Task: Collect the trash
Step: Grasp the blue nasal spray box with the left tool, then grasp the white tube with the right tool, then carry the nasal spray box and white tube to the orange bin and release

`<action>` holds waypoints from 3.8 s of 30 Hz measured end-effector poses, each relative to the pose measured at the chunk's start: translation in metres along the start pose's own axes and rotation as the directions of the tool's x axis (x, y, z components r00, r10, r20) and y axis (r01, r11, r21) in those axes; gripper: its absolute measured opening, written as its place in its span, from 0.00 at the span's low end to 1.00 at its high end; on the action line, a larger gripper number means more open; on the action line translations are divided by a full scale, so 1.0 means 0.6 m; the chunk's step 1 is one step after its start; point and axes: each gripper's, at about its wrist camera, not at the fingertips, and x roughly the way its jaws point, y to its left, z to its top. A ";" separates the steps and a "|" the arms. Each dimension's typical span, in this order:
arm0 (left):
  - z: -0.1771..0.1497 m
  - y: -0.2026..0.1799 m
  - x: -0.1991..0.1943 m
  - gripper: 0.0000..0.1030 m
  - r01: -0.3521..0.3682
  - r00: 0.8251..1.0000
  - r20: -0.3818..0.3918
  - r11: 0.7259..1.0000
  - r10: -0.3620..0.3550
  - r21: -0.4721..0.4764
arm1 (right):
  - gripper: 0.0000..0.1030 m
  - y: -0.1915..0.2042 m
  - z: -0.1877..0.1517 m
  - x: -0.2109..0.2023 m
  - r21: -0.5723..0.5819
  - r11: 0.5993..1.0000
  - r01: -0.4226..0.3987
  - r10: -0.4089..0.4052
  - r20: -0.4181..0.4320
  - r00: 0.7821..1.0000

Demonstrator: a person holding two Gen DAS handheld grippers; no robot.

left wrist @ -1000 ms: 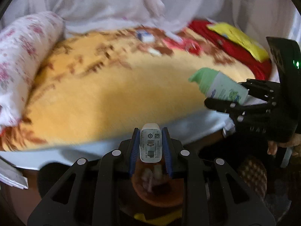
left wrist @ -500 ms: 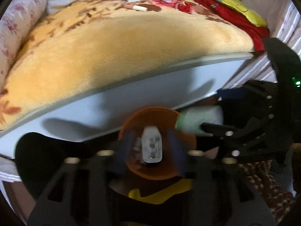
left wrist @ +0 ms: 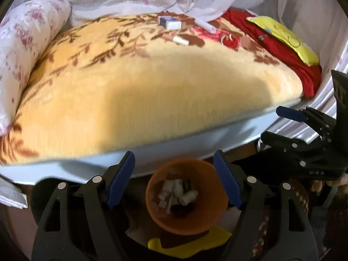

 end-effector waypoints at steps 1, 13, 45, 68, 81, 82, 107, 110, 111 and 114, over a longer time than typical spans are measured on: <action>0.016 0.000 0.002 0.71 -0.002 1.000 0.013 1.000 0.002 0.001 | 0.77 -0.007 0.008 -0.003 0.008 1.000 0.004 -0.004 0.020 1.000; 0.222 -0.010 0.064 0.71 -0.057 0.989 0.134 0.998 0.057 -0.009 | 0.77 -0.087 0.063 -0.005 0.105 0.994 0.016 -0.031 0.145 0.989; 0.605 0.008 0.460 0.71 -0.242 0.969 -0.006 0.938 0.249 -0.247 | 0.78 -0.215 0.074 0.038 0.238 0.968 0.085 -0.130 0.182 0.975; 0.436 0.037 0.272 0.49 -0.152 0.978 0.127 0.983 0.165 -0.103 | 0.78 -0.297 0.349 0.168 0.127 0.964 0.235 -0.252 0.142 0.957; 0.351 0.092 0.222 0.49 -0.129 0.978 0.145 0.983 0.148 -0.133 | 0.65 -0.364 0.489 0.432 0.224 0.920 0.321 -0.287 -0.170 0.943; 0.349 0.093 0.220 0.49 -0.127 0.979 0.145 0.983 0.145 -0.132 | 0.48 -0.365 0.491 0.446 0.207 0.921 0.331 -0.290 -0.204 0.935; 0.117 0.022 0.034 0.49 0.037 0.998 0.048 0.999 -0.037 0.015 | 0.26 -0.030 0.187 0.020 0.004 0.993 -0.121 0.121 0.044 0.992; 0.068 0.015 0.020 0.49 0.059 0.998 0.003 0.998 -0.059 0.039 | 0.26 0.008 0.117 0.010 -0.008 0.982 -0.187 0.186 -0.026 0.982; 0.051 0.013 0.017 0.49 0.066 0.998 -0.017 0.997 -0.065 0.047 | 0.26 0.020 0.088 0.014 0.002 0.976 -0.217 0.216 -0.070 0.974; 0.006 0.010 0.017 0.49 0.085 0.993 -0.082 0.994 -0.079 0.065 | 0.27 0.032 0.037 0.033 0.024 0.974 -0.227 0.228 -0.147 0.963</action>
